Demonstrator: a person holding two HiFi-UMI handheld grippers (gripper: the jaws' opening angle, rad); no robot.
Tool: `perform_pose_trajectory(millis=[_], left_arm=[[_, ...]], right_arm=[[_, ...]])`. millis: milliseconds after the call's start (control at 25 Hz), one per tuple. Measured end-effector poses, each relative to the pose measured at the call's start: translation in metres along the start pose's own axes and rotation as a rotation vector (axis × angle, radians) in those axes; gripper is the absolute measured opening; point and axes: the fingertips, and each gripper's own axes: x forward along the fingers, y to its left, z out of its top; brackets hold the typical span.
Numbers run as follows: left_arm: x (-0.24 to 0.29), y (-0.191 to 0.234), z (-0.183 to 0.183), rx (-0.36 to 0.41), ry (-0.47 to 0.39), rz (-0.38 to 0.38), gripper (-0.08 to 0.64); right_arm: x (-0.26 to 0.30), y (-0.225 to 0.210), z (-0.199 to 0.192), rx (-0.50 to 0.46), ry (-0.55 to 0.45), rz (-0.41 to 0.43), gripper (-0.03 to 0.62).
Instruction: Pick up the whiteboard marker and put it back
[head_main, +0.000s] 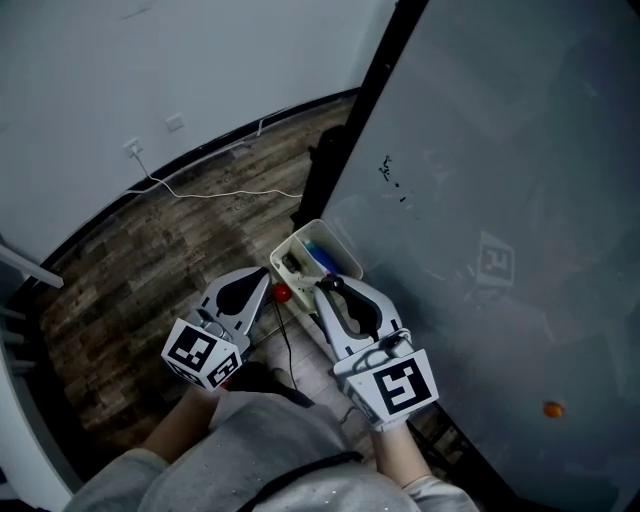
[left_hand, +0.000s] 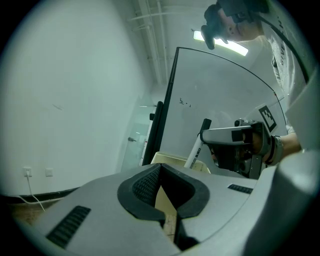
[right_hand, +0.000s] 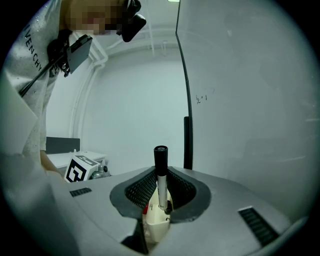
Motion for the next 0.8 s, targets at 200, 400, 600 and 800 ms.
perform_pose_trajectory(millis=[200,400,600,800], left_arm=[[0.001,0.003,-0.007,-0.011,0.007,0.011,0.011],[0.004,0.006,-0.012,-0.018,0.017,0.02,0.011],[0.005,0.007,-0.019,-0.021,0.03,0.025,0.011],[0.007,0.009,-0.021,-0.024,0.035,0.032,0.011]], right_arm=[[0.001,-0.002,-0.011,-0.001,0.008,-0.004,0.075],[0.003,-0.004,-0.02,0.009,0.021,0.0,0.075],[0.005,-0.005,-0.031,0.022,0.043,0.006,0.075],[0.009,-0.006,-0.034,0.034,0.047,0.013,0.075]])
